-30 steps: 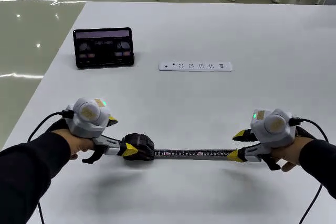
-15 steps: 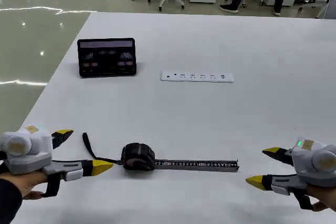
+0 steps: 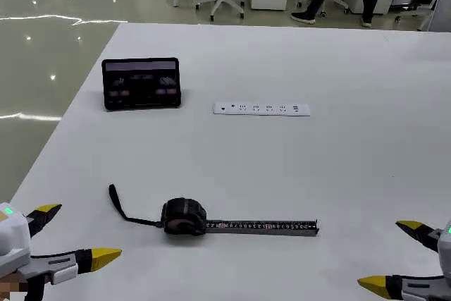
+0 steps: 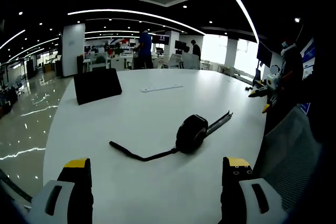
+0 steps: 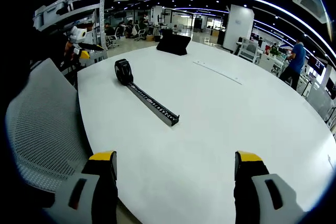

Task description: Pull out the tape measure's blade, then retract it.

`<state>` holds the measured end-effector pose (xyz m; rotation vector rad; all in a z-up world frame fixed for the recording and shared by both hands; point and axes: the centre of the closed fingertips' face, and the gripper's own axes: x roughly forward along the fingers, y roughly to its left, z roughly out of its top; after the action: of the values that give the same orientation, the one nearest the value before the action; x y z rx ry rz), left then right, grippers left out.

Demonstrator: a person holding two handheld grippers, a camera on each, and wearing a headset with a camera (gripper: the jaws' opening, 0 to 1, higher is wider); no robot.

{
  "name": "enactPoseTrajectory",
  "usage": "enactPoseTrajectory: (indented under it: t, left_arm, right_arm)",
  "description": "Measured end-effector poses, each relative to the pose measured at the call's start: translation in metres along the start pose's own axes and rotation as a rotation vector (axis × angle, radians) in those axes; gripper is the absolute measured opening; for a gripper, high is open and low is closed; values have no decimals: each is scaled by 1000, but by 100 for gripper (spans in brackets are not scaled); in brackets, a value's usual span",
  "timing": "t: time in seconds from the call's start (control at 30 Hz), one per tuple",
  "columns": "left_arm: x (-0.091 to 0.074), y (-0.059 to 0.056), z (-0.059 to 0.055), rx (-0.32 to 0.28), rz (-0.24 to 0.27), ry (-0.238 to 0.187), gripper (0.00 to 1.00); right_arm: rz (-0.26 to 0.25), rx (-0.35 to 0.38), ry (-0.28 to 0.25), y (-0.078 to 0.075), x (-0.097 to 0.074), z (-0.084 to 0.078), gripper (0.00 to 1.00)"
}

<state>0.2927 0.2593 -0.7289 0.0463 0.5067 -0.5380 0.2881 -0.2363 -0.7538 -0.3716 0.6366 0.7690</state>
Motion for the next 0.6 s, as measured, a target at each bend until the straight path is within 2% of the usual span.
enactPoseTrajectory:
  t: [0.07, 0.2, 0.43, 0.5, 0.53, 0.6]
  left_arm:
    - [-5, 1, 0, 33, 6, 4, 100]
    - [-13, 5, -1, 34, 11, 4, 100]
    - [-22, 1, -8, 47, 10, -12, 100]
    - [-24, 0, -9, 57, 10, -7, 100]
    - [-25, 3, -11, 77, 27, 10, 100]
    - [-25, 0, -12, 47, 10, 14, 100]
  right_arm:
    - [-11, 12, -3, -3, -5, -6, 92]
    - [-39, 42, -7, -9, -12, -16, 100]
    - [-51, 56, 1, -7, -23, -24, 100]
    - [-56, 63, 0, -9, -26, -24, 100]
    - [-58, 64, 0, -9, -26, -24, 100]
    - [-59, 65, 1, -9, -27, -24, 100]
